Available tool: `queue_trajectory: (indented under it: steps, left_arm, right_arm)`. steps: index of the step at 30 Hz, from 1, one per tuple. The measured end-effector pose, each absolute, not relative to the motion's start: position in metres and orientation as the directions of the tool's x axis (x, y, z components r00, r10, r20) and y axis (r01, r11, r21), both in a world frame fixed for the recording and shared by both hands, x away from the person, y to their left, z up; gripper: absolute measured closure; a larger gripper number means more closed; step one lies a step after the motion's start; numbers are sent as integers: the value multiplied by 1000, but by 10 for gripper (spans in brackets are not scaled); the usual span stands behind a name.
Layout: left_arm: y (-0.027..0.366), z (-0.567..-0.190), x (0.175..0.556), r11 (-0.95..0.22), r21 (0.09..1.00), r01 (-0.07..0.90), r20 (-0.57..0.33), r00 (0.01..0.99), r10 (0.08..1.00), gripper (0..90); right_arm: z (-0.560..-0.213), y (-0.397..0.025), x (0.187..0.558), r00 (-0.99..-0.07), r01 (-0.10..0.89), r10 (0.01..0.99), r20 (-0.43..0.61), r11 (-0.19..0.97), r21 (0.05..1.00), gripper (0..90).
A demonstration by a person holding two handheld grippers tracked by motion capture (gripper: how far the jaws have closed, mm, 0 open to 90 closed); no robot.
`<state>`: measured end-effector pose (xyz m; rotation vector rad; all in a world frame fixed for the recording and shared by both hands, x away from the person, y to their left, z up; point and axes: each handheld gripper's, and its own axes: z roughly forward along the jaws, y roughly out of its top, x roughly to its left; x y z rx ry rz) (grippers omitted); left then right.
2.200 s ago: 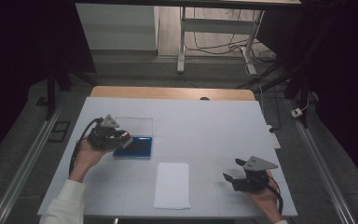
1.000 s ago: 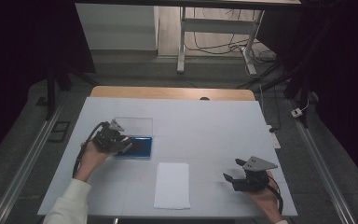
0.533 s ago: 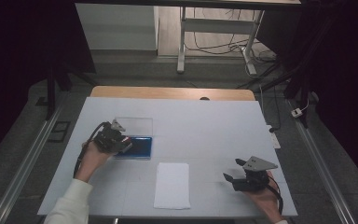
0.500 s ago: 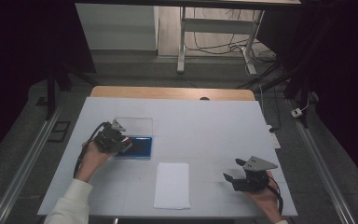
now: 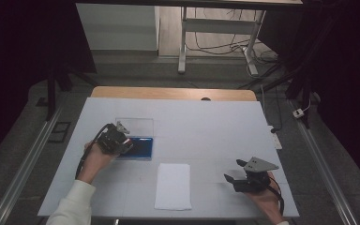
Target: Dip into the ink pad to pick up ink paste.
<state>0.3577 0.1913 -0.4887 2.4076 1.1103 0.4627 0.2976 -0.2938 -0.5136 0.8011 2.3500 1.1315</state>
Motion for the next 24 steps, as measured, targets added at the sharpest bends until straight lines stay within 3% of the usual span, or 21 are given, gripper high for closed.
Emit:
queue_trajectory:
  steps: [24]
  left_arm:
    - [192, -490, 357, -572, 531, 625, 111, 618, 779, 706]
  right_arm:
    - [-515, -293, 298, -752, 321, 651, -105, 500, 804, 234]
